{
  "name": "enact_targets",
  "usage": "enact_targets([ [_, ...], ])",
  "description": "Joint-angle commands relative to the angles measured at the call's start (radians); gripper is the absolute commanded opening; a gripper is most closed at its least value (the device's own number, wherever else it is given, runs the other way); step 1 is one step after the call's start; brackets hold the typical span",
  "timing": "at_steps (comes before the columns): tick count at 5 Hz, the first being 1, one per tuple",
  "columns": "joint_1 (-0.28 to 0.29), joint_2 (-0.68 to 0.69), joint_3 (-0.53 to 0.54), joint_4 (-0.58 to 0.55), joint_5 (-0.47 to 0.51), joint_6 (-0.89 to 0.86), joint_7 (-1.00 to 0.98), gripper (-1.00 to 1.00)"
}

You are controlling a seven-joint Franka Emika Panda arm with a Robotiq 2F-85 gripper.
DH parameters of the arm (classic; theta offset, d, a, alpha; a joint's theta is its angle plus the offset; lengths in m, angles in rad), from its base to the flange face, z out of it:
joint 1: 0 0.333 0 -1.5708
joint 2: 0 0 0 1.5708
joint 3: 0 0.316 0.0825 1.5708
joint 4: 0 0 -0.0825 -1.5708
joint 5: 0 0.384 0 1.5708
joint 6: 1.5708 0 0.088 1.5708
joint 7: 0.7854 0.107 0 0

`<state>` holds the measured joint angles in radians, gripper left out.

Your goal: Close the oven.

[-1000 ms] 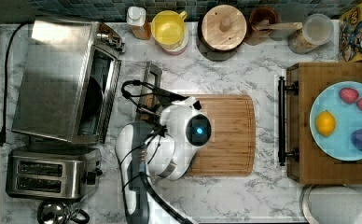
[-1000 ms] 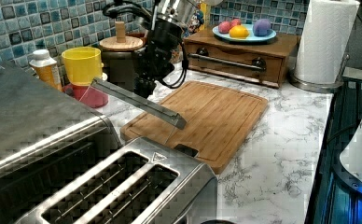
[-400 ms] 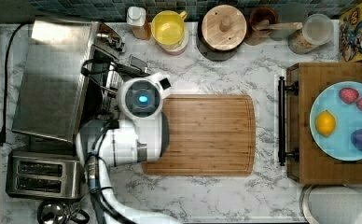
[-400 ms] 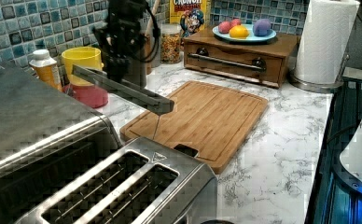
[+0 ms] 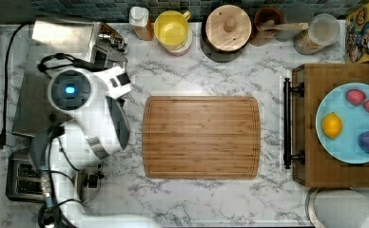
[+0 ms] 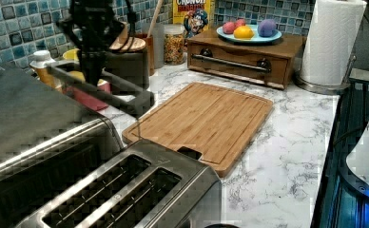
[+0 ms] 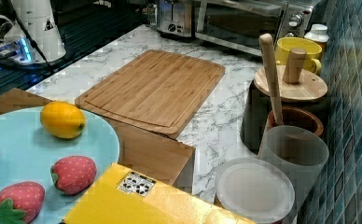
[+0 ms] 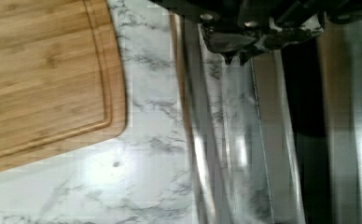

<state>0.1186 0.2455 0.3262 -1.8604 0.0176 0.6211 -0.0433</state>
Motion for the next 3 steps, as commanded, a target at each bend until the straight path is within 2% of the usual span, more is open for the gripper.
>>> enact_targets([
  [1,0.089,-0.032,-0.029,0.241,-0.151,-0.041,0.197,-1.0],
  [2,0.13,-0.02,-0.057,0.307,-0.265,-0.14,0.285,-1.0],
  [3,0.114,-0.019,-0.038,0.307,-0.27,-0.14,0.288,-1.0],
])
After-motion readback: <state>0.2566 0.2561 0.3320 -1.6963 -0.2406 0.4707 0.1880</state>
